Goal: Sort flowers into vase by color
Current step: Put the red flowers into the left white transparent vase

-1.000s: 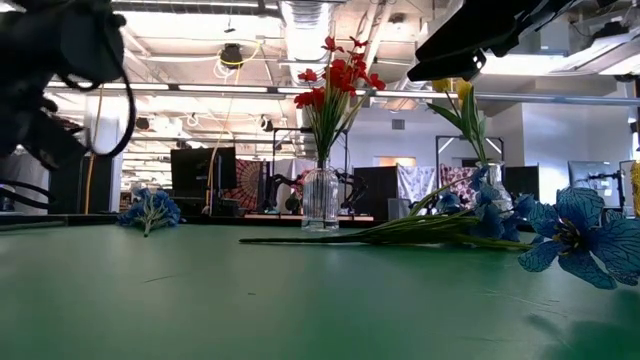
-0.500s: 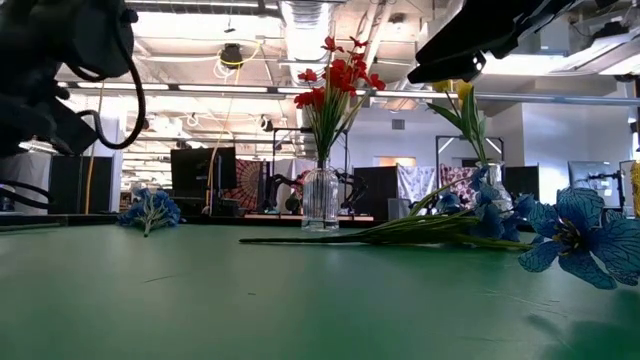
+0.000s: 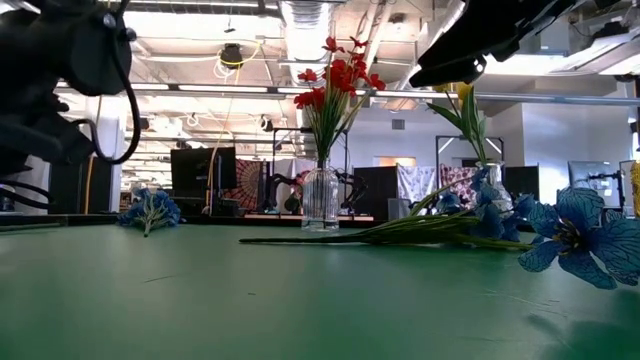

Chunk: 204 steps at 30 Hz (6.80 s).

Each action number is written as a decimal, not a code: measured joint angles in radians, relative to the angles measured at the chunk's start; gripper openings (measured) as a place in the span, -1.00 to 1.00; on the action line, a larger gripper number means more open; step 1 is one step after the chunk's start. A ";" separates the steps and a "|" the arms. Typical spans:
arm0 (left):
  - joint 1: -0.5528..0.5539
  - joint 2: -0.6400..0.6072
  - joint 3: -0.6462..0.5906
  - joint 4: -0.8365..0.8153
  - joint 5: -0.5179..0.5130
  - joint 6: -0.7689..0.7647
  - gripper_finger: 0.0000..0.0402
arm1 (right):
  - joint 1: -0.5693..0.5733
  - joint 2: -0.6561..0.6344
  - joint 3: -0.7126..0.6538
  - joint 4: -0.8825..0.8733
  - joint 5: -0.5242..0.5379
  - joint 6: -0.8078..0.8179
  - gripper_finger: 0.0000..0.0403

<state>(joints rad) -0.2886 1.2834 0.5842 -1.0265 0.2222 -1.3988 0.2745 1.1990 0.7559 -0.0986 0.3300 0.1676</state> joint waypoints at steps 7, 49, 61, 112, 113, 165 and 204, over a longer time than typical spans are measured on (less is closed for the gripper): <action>0.000 0.089 0.000 0.000 0.052 0.043 -0.38 | 0.000 0.000 0.000 0.001 0.000 -0.003 0.34; 0.054 0.158 0.343 0.732 -0.081 0.688 -0.99 | 0.069 0.039 0.000 0.035 -0.145 -0.539 0.34; 0.145 0.159 0.343 0.914 -0.051 0.540 -1.00 | 0.177 0.339 0.012 0.529 0.164 -1.413 0.34; 0.190 0.138 0.467 0.886 -0.083 1.216 -0.16 | 0.073 0.398 0.218 0.157 -0.155 -0.961 -0.92; 0.189 0.134 0.467 0.890 -0.101 1.251 -0.15 | 0.066 0.379 0.218 0.148 -0.192 -0.928 -0.92; 0.212 0.079 0.297 1.612 -0.371 1.432 -0.26 | -0.211 0.162 -0.114 1.048 -0.347 -0.246 -0.92; 0.249 0.159 0.350 1.618 -0.313 1.398 -0.95 | -0.221 0.162 -0.114 1.019 -0.278 -0.217 -0.84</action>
<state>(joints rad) -0.0391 1.4422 0.9340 0.5915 -0.0910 -0.0006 0.0536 1.3613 0.6418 0.9207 0.0521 -0.0490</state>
